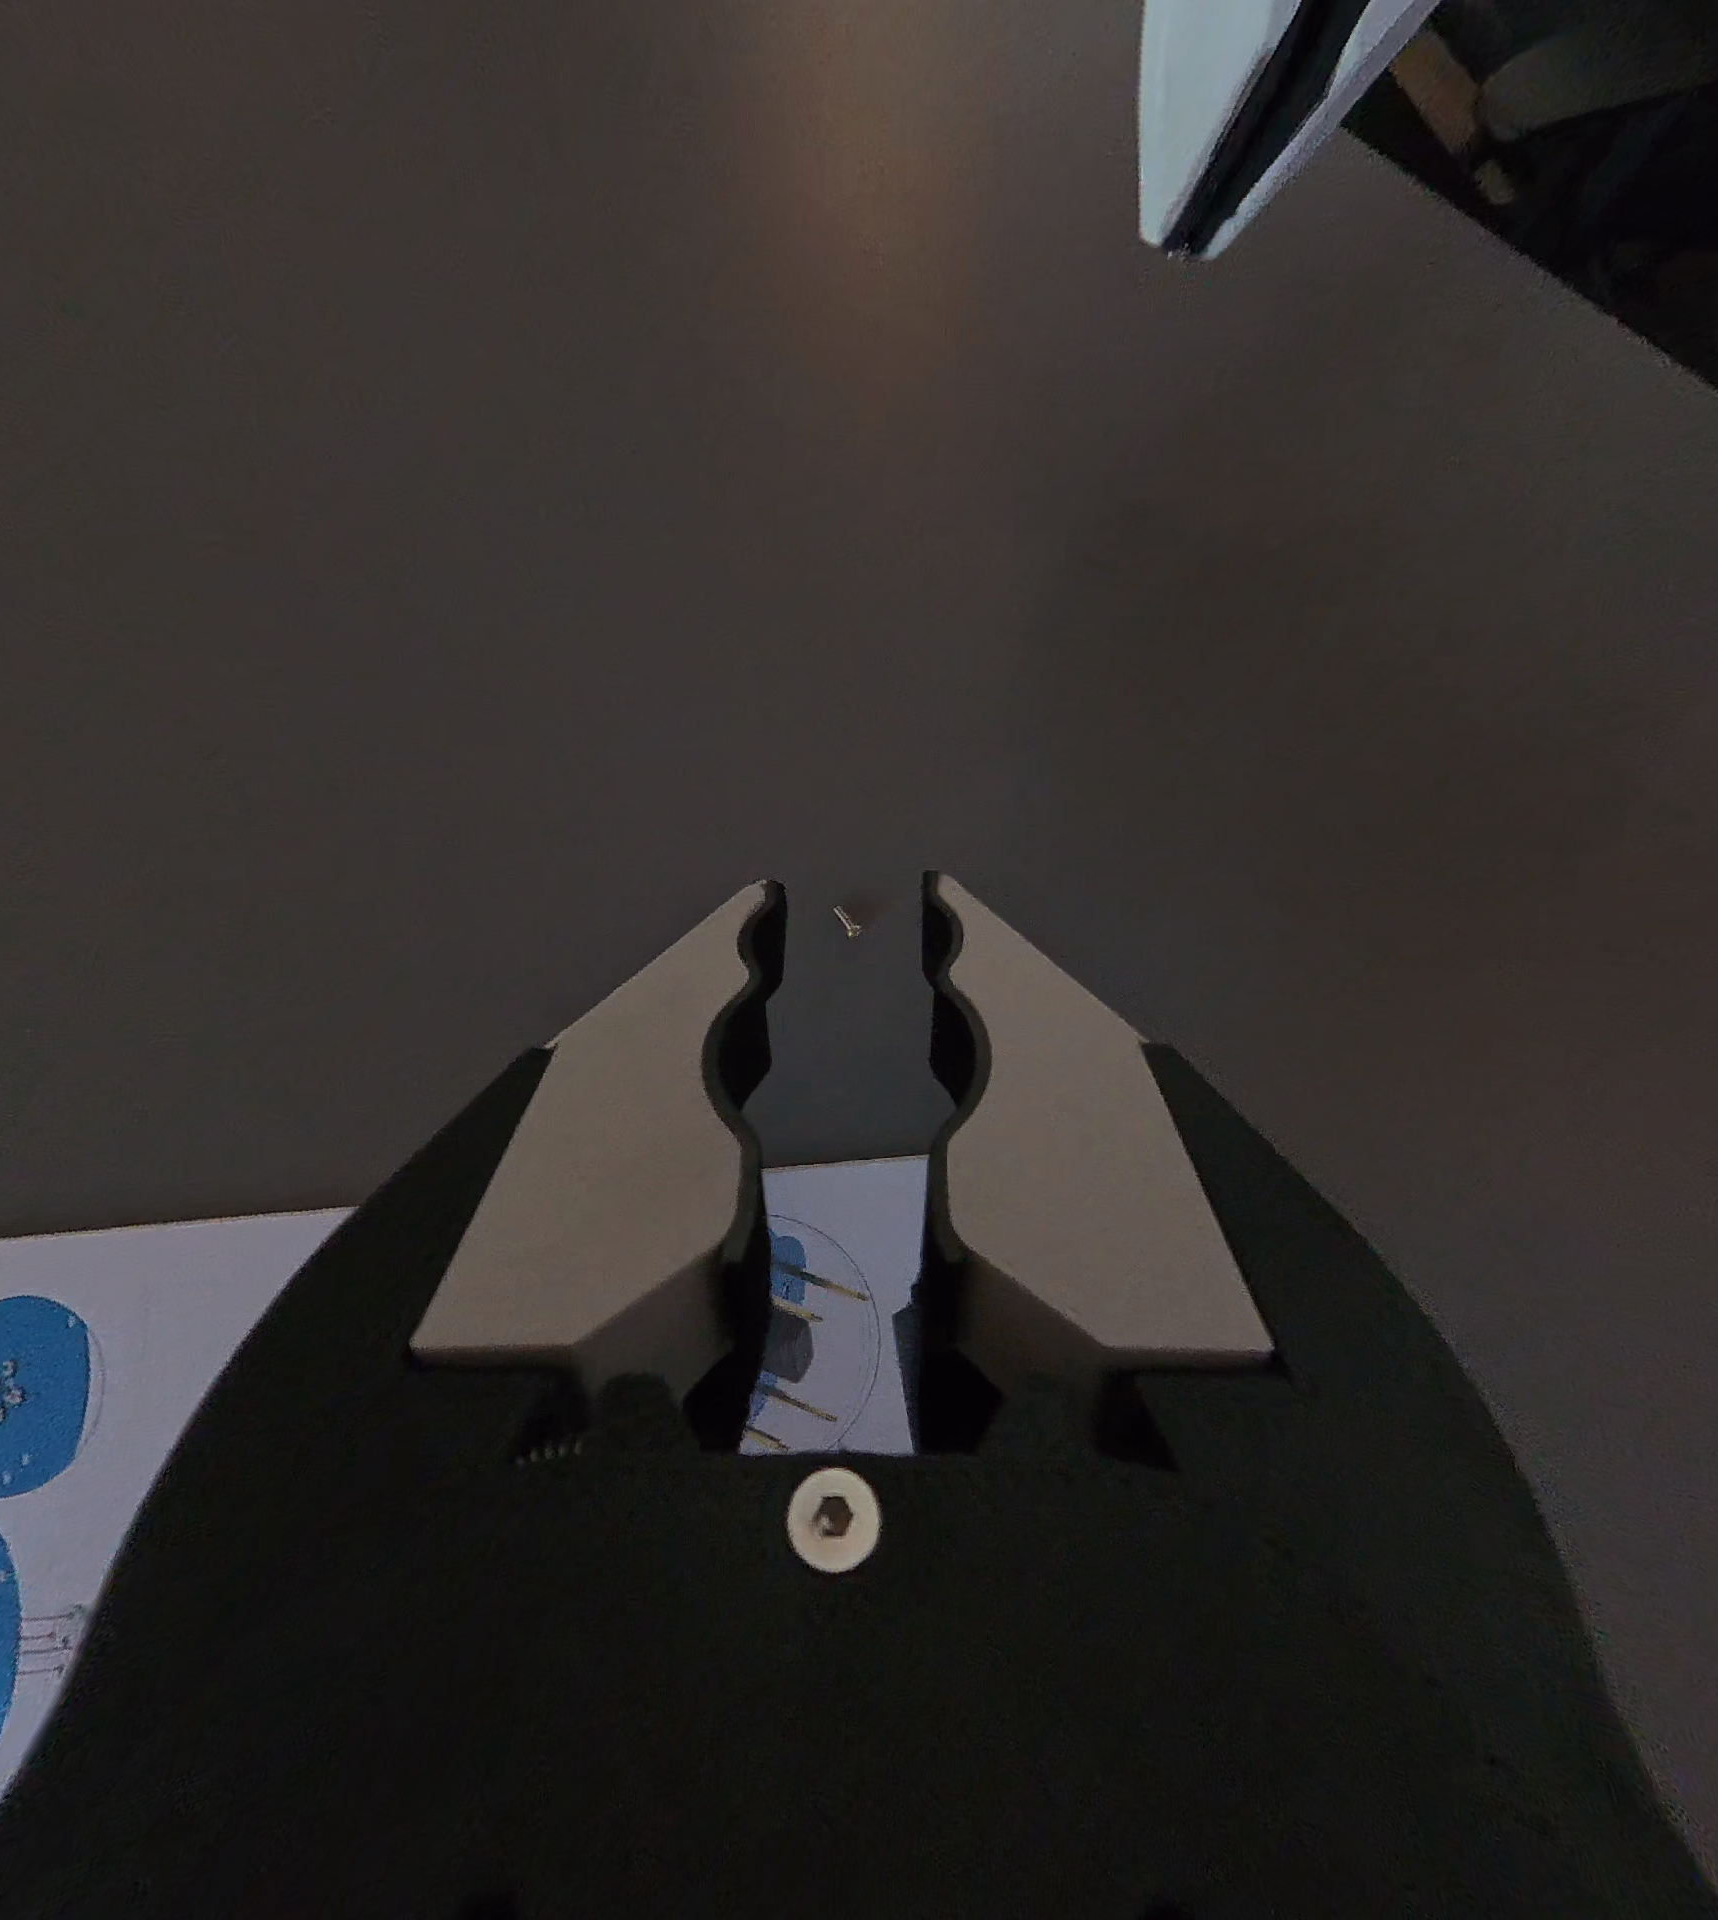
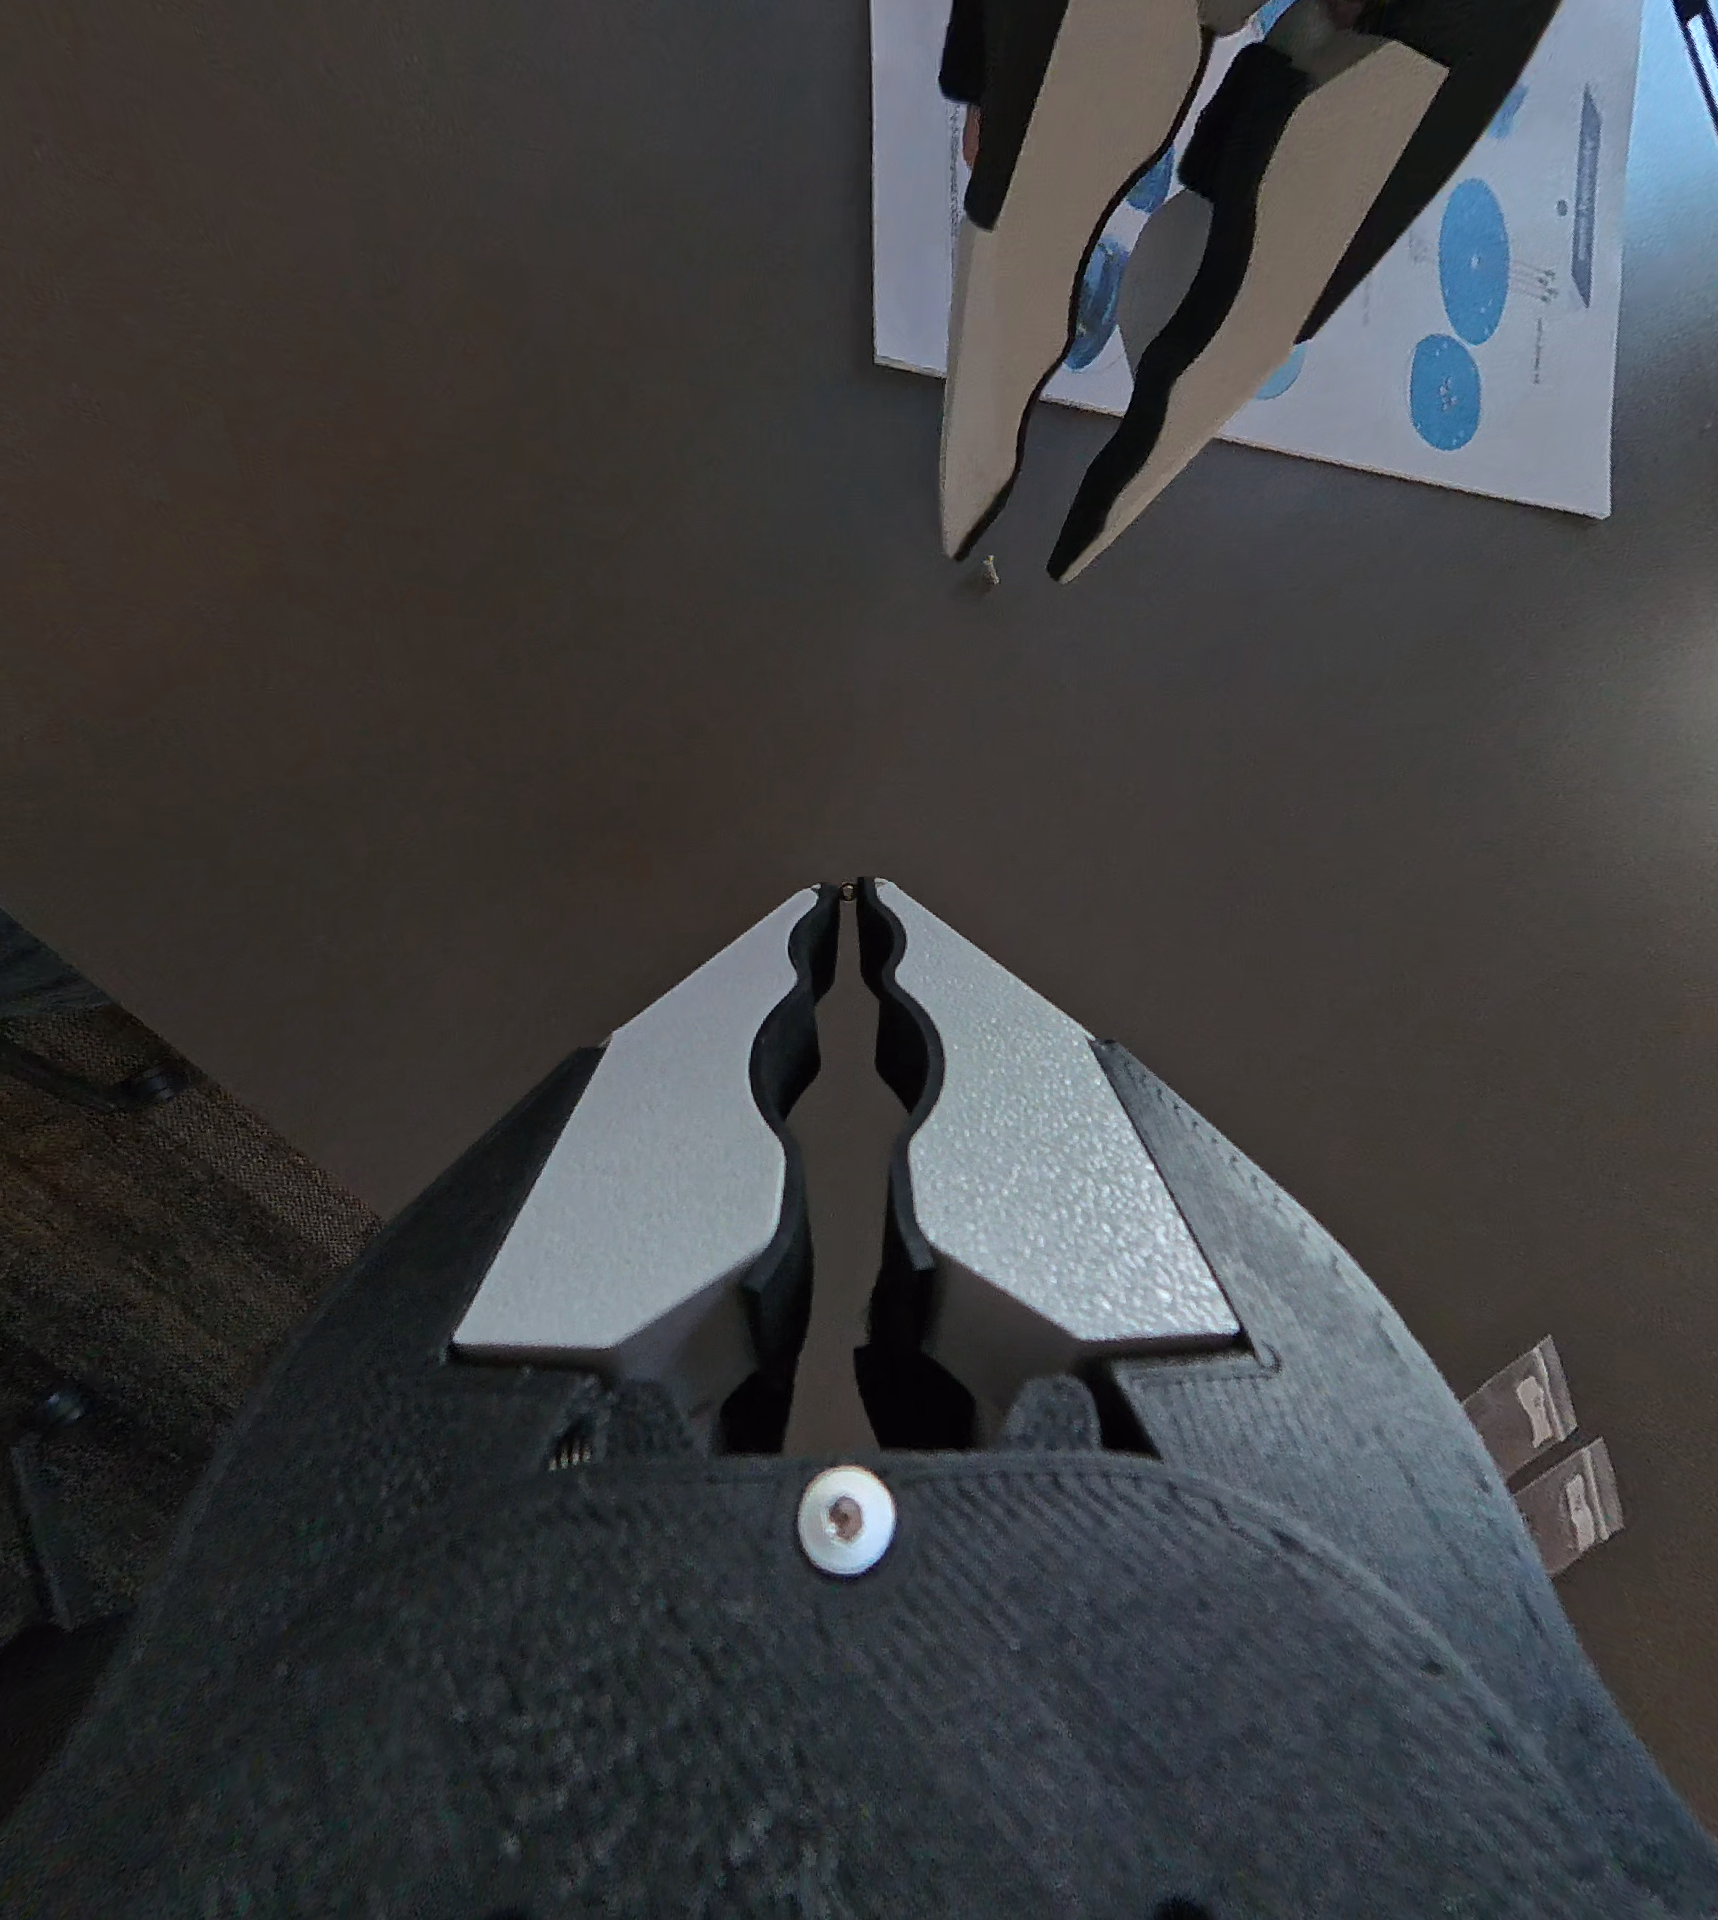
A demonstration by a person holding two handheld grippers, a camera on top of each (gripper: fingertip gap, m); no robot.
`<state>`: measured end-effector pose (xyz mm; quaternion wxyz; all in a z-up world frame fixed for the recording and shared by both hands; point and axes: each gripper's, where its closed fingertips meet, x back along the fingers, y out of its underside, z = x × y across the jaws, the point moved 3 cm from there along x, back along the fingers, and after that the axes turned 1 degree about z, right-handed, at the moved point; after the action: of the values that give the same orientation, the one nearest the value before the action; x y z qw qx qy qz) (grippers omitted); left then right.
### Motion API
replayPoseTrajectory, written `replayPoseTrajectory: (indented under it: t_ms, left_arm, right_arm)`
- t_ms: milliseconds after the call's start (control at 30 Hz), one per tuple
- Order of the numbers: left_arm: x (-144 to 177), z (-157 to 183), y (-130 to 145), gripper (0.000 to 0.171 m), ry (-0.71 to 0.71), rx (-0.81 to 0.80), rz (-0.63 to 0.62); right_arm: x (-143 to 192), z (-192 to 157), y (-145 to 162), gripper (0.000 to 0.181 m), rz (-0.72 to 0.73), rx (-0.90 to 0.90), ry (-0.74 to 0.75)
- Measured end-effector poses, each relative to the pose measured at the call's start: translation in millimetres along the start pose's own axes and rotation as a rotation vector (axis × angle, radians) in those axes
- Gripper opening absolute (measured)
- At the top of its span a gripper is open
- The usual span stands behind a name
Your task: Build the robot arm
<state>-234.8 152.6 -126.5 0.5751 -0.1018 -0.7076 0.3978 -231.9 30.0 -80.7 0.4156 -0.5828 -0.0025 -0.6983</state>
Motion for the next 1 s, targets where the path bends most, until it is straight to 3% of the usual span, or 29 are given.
replayPoseTrajectory:
  t_ms: [100,167,300,467,800,900,1000]
  left_arm:
    - [-5,-2,6,0.022,-0.018,0.016,-0.039]
    - [-7,-6,8,0.008,-0.060,0.005,-0.047]
    - [-7,-4,8,0.000,-0.069,-0.019,-0.050]
    - [-4,-5,9,0.000,-0.082,-0.049,-0.044]
    - [39,10,-17,0.000,-0.046,0.148,0.234]
    - [30,10,-5,0.000,-0.112,0.149,0.162]
    - [15,18,0,0.012,-0.078,0.143,0.083]
  right_arm:
    - [0,1,2,0.003,-0.005,0.001,-0.001]
    - [0,2,2,0.003,-0.005,0.004,0.002]
    - [-2,4,2,0.003,0.002,0.009,0.002]
    - [-6,9,1,0.003,0.020,0.013,0.002]
    - [-19,10,-5,0.003,0.102,0.003,-0.049]
    - [-25,12,0,0.003,0.096,0.001,-0.061]
    - [-27,12,2,0.003,0.096,0.000,-0.065]
